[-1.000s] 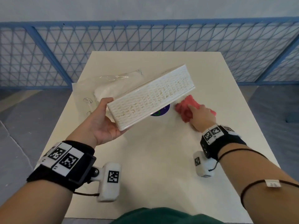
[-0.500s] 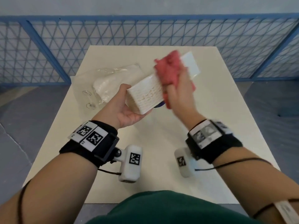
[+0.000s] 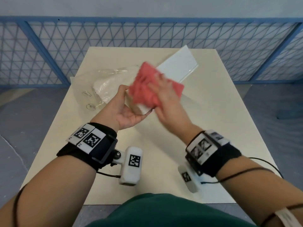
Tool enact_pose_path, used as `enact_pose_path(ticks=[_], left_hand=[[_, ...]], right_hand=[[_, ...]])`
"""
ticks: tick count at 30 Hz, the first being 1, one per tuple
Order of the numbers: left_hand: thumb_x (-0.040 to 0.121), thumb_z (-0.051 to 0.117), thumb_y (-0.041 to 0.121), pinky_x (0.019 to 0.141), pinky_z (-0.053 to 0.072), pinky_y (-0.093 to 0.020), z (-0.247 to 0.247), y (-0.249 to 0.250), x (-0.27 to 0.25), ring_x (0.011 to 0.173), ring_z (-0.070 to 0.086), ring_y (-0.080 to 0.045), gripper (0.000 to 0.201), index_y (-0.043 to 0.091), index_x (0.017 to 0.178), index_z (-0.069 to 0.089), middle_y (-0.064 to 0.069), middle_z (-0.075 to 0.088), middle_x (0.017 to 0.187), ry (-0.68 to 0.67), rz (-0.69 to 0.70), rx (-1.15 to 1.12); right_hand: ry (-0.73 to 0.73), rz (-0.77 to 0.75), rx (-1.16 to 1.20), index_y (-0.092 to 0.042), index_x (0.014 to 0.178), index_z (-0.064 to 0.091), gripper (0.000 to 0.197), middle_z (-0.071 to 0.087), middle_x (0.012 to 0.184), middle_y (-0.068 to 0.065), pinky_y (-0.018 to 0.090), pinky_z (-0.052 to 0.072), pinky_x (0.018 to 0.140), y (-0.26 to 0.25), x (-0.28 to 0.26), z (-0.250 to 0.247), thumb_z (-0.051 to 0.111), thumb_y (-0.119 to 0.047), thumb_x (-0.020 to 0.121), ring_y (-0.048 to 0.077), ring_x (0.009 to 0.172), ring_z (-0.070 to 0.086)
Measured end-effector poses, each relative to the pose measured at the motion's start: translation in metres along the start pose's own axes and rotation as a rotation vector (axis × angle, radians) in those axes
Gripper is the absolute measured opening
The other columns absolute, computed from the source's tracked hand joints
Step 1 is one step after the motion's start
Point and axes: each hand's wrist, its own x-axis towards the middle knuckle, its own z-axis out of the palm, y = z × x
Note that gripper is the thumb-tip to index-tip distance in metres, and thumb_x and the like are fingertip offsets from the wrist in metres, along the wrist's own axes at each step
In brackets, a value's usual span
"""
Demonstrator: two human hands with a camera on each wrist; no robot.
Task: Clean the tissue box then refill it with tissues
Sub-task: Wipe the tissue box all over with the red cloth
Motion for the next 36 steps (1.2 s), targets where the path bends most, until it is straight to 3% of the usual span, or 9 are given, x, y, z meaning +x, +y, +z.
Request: enact_pose_path(ticks=[3,8,15,19,23,26,30,32,36], left_hand=[[0.086,0.055,0.045,0.059,0.06,-0.039,0.003,-0.003,-0.002,0.072,0.073,-0.025,0.037,0.013,0.1,0.069,-0.009,0.074,0.094,-0.033,-0.002,0.05],[0.084,0.059,0.034,0.067,0.06,-0.044,0.004,-0.006,-0.005,0.077,0.07,-0.037,0.047,0.005,0.121,0.055,-0.022,0.066,0.1,-0.012,-0.031,0.024],[0.09,0.051,0.046,0.068,0.06,-0.041,0.008,-0.006,-0.005,0.071,0.073,-0.027,0.042,0.008,0.101,0.067,-0.014,0.074,0.086,-0.053,-0.029,0.078],[0.088,0.055,0.039,0.078,0.059,-0.044,-0.001,-0.003,-0.009,0.09,0.068,-0.037,0.047,0.007,0.123,0.053,-0.021,0.065,0.103,-0.057,-0.051,0.123],[0.087,0.057,0.039,0.072,0.06,-0.045,-0.012,0.004,-0.012,0.093,0.066,-0.036,0.051,0.008,0.128,0.051,-0.018,0.062,0.107,-0.086,-0.078,0.204],[0.086,0.056,0.043,0.066,0.06,-0.039,-0.023,0.016,-0.015,0.093,0.067,-0.032,0.057,0.011,0.133,0.05,-0.015,0.06,0.114,-0.083,-0.058,0.393],[0.086,0.055,0.052,0.062,0.058,-0.031,-0.026,0.042,-0.017,0.088,0.064,-0.024,0.053,0.017,0.125,0.056,-0.009,0.06,0.11,0.032,0.076,0.612],[0.085,0.053,0.061,0.066,0.058,-0.033,-0.025,0.048,-0.011,0.091,0.067,-0.021,0.054,0.021,0.121,0.06,-0.003,0.067,0.109,0.113,0.209,0.486],[0.083,0.053,0.065,0.095,0.053,-0.044,-0.016,0.036,0.004,0.113,0.064,-0.025,0.065,0.019,0.128,0.053,-0.008,0.065,0.125,-0.031,0.485,0.065]], right_hand=[[-0.137,-0.213,-0.088,-0.002,0.136,0.045,0.051,0.035,0.148,0.026,0.046,0.014,0.119,-0.002,-0.01,0.005,0.044,-0.013,0.087,0.037,0.142,0.025],[0.103,0.34,-0.005,-0.006,0.144,0.035,0.065,0.026,0.155,0.019,0.048,0.015,0.12,0.031,0.012,-0.029,0.042,-0.002,0.079,0.03,0.146,0.018],[-0.065,-0.315,-0.074,-0.006,0.124,0.059,0.036,0.045,0.143,0.019,0.044,0.02,0.118,0.017,-0.009,-0.011,0.046,-0.022,0.094,0.034,0.139,0.032],[0.187,0.269,0.089,-0.016,0.132,0.051,0.057,0.041,0.144,0.002,0.038,0.027,0.117,0.042,0.001,-0.035,0.043,-0.005,0.077,0.02,0.135,0.036],[0.435,0.775,0.367,-0.024,0.123,0.052,0.041,0.062,0.114,-0.002,0.032,0.05,0.087,0.058,0.014,-0.068,0.04,-0.016,0.085,0.017,0.101,0.058],[0.401,0.944,0.75,-0.029,0.104,0.056,0.025,0.052,0.087,-0.01,0.031,0.045,0.066,0.06,0.019,-0.092,0.045,-0.043,0.086,0.01,0.067,0.056],[0.138,1.049,1.113,-0.039,0.121,0.055,0.032,0.051,0.11,0.0,0.03,0.045,0.055,0.043,0.012,-0.093,0.047,-0.048,0.092,0.02,0.066,0.048],[0.213,1.068,1.12,-0.039,0.126,0.053,0.031,0.056,0.106,-0.008,0.039,0.046,0.072,0.04,0.012,-0.086,0.046,-0.038,0.095,0.016,0.069,0.053],[0.298,1.187,1.368,-0.042,0.093,0.052,0.007,0.054,0.092,0.0,0.018,0.033,0.048,0.031,0.022,-0.067,0.052,-0.036,0.089,0.022,0.058,0.051]])
